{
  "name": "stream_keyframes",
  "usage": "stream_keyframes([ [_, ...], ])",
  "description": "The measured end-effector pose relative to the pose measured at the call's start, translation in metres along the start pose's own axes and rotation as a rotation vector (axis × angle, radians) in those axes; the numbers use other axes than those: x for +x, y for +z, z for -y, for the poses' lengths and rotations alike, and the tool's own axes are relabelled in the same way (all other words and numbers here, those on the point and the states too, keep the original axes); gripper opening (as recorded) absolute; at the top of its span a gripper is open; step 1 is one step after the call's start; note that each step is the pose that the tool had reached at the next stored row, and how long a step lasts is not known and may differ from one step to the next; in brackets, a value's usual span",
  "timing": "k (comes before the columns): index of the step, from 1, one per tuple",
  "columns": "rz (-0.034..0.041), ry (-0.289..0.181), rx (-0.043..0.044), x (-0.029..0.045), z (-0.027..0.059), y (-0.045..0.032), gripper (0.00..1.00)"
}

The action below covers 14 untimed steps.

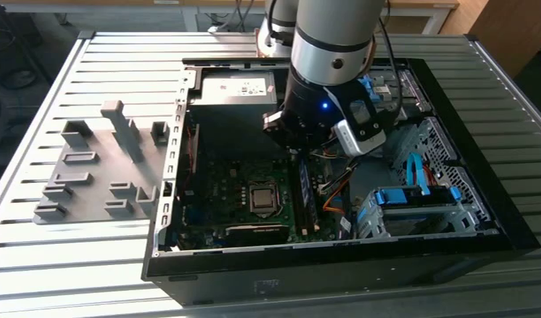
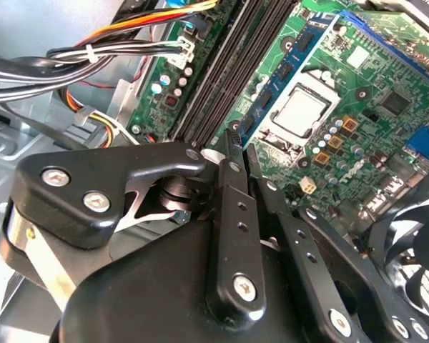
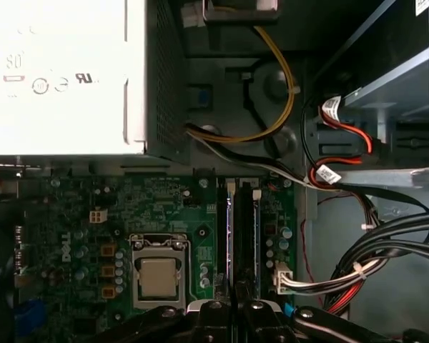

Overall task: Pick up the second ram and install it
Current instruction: 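Insert the second ram into the second slot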

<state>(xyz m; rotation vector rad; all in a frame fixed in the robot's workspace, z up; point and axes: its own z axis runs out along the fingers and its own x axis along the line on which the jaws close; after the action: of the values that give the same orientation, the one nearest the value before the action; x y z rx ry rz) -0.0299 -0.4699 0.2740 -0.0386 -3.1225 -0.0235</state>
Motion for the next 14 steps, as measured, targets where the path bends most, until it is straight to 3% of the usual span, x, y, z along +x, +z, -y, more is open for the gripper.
stream_keyframes([
  [9, -0.0003, 0.003, 0.0001, -0.0003, 0.0004, 0.0142, 0.14],
  [14, -0.0003, 0.003, 0.0002, -0.0004, 0.0004, 0.0148, 0.14],
])
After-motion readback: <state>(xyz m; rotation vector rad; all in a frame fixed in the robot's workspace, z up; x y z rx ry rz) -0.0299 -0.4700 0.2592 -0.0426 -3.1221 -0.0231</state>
